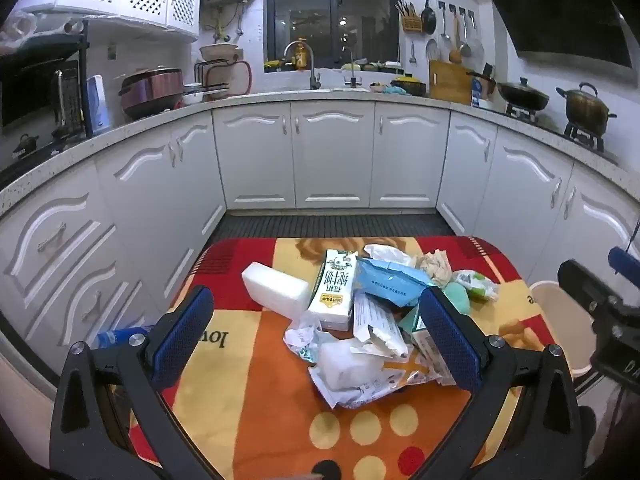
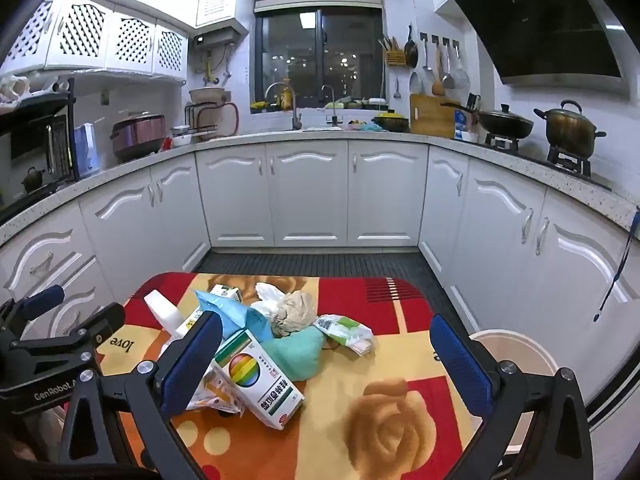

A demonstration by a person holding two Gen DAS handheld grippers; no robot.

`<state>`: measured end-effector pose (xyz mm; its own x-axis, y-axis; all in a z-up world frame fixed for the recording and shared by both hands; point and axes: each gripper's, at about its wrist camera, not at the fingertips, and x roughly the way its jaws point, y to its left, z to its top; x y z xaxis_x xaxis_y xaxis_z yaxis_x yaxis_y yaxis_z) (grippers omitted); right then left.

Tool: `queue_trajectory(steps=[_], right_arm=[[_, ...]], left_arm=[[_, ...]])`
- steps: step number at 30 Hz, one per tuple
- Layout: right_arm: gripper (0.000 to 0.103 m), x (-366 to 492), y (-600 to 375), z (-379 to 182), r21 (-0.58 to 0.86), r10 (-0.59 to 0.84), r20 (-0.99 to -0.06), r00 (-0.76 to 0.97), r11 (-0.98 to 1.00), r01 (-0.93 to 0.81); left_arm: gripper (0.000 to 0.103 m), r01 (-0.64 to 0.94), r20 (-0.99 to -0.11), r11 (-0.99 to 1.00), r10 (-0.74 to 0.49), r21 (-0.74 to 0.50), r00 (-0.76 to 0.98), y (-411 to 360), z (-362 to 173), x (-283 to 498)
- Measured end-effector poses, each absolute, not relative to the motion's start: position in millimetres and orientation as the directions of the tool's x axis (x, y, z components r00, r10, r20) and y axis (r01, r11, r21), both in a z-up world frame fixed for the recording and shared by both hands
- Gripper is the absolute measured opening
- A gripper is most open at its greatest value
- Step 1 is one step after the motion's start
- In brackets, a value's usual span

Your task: Collect trash

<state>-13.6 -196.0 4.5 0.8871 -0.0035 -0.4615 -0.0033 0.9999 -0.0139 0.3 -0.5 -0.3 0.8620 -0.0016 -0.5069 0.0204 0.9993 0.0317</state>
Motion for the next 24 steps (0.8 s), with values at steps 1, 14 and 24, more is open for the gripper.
queue_trajectory(steps=[1, 14, 24], right_arm=[[0.103, -13.5, -195.4, 3.9, -0.015, -0.004, -0.456, 0.89, 1.0, -0.004], [0.103, -11.1, -190.2, -1.4, -0.028, -0.019, -0.46, 0.888, 1.0, 0.007], [0.103, -8.6, -191.5, -1.7, -0.016, -0.016, -0.463, 0.886, 1.0, 0.01]], left_arm=[[0.102, 0.02, -0.508, 0.999, 0.002, 0.037, 0.861, -1.7, -0.6, 0.7], [0.102, 0.024, -0.492, 0.999, -0.035, -0.028, 0.87, 6.0, 1.5, -4.8], [0.102, 0.021, -0.488, 0.999, -0.038, -0.04, 0.872, 7.0, -1.1, -2.8]])
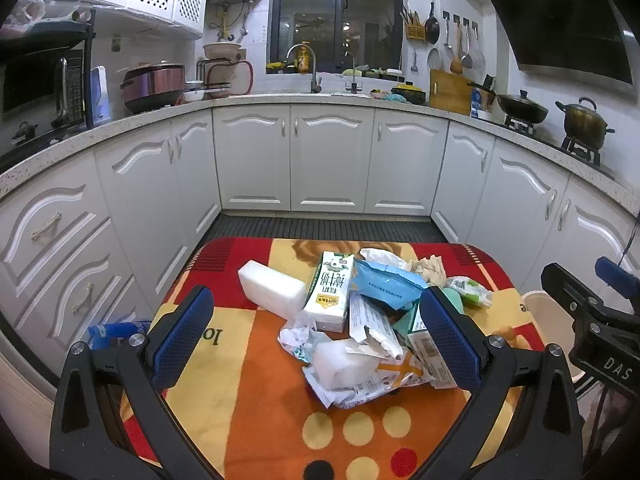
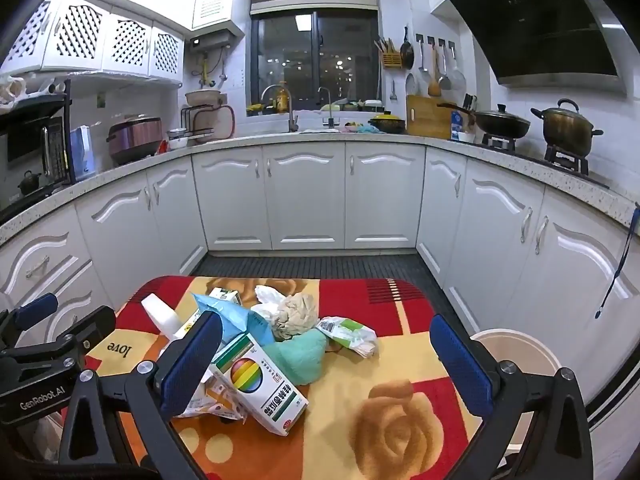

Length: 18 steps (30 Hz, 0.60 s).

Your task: Collect trash

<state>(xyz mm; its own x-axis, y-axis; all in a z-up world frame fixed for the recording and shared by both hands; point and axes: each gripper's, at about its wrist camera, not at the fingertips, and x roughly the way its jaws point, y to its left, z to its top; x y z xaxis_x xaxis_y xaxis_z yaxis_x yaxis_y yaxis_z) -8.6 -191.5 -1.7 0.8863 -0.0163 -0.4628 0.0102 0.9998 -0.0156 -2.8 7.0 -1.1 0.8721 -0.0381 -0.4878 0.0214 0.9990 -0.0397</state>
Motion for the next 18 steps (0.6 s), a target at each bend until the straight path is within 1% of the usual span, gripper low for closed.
queue_trajectory(steps=[18], right_arm=[[0.103, -6.5, -192.4, -0.7, -0.018, -0.021, -0.467, 0.884, 1.0, 0.014]], left_arm=[[0.102, 0.018, -0.492, 0.998, -0.042, -0.053, 0.87, 10.6, -0.8, -4.1]])
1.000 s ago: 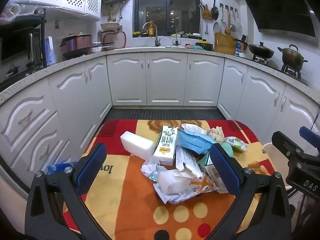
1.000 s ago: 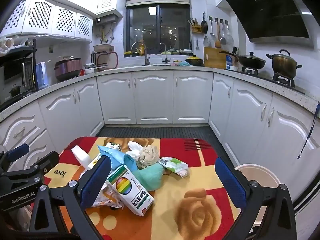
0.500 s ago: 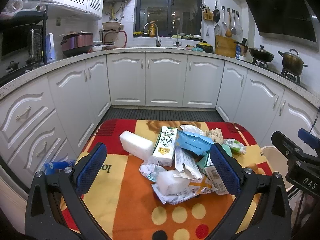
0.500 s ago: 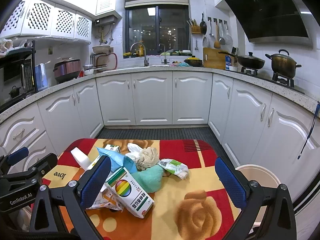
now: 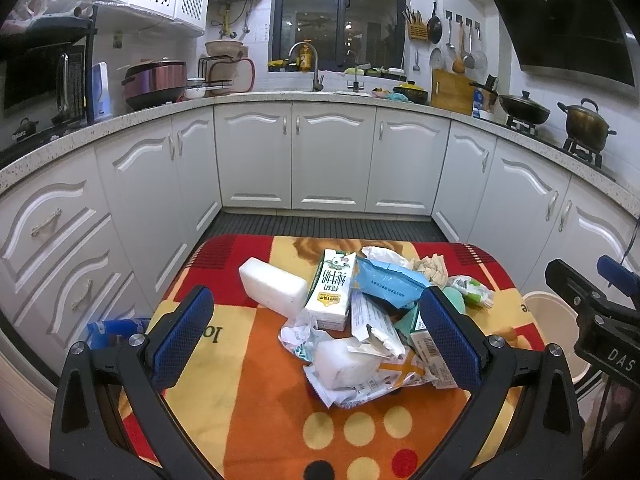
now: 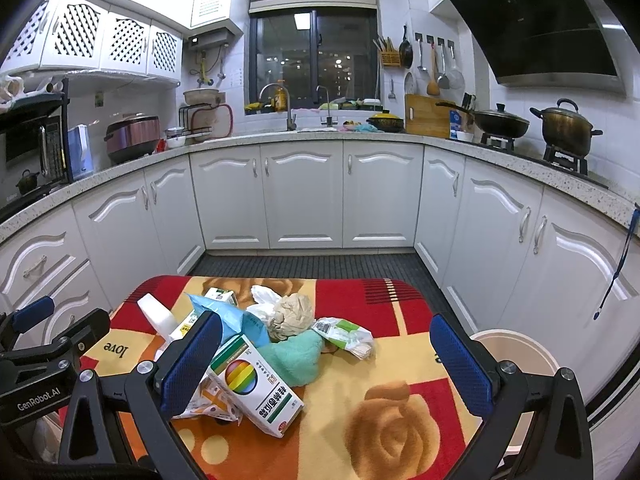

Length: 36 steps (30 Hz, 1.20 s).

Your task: Collect trash

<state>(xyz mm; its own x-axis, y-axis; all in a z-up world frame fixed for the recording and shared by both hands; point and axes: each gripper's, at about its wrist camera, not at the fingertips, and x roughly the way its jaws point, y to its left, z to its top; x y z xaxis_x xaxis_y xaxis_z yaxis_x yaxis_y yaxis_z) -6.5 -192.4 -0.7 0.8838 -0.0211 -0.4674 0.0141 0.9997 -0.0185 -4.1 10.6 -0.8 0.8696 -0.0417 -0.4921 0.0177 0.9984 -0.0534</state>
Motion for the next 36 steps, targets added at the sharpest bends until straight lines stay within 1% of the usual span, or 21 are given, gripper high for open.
queue_trajectory(steps=[19, 36], right_arm=[[0.103, -0.3, -194.8, -10.7, -0.03, -0.022, -0.502, 0.864, 1.0, 0.008], [0.103, -2.5, -194.4, -7.6, -0.046, -0.038, -0.494, 0.869, 0.999, 0.017]], left_arm=[[0.102, 0.008, -0.495, 0.999, -0.023, -0.033, 0.869, 11.8, -6.3, -1.9], [0.102, -0.003, -0.493, 0.999, -0.014, -0.034, 0.87, 13.5, -7.8, -2.8]])
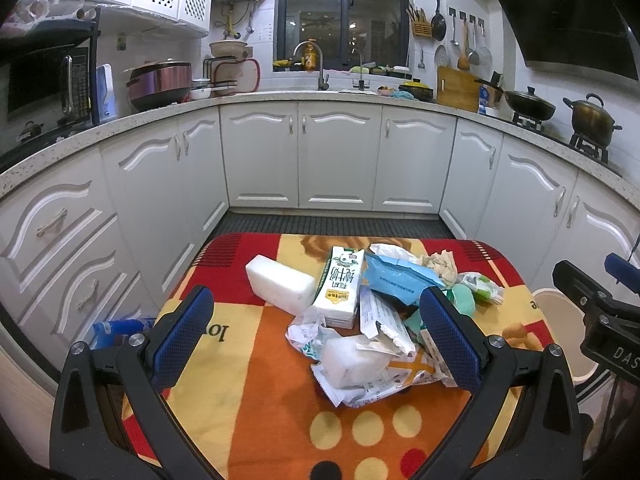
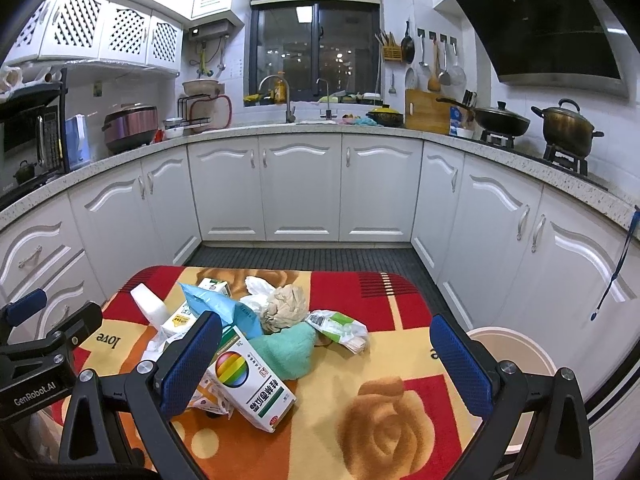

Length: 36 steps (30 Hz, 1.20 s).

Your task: Collect trash

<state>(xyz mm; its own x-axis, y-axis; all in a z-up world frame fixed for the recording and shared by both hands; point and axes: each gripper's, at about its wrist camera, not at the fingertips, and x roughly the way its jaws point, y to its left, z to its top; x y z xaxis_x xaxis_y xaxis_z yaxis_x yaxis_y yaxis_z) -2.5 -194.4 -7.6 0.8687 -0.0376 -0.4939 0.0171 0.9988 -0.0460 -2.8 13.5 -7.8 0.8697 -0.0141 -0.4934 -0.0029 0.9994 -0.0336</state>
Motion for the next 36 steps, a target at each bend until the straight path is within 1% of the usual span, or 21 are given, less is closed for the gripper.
queue_trajectory(steps=[20, 36], right_arm=[[0.103, -2.8, -192.0, -9.2, -0.062, -0.029, -0.499, 0.866, 0.998, -0.002], [0.103, 4.0, -184.5, -18.5, -0.069, 0.003, -0.537, 0.844, 0.996, -0.048]], left_arm=[[0.102, -0.012, -0.498, 1.0, -0.004, -0.029, 0.867, 19.4, -9.6, -2.2], [0.102, -0.026, -0.53, 0.999, 0.001, -0.039, 0.848, 24.1, -18.1, 1.3]])
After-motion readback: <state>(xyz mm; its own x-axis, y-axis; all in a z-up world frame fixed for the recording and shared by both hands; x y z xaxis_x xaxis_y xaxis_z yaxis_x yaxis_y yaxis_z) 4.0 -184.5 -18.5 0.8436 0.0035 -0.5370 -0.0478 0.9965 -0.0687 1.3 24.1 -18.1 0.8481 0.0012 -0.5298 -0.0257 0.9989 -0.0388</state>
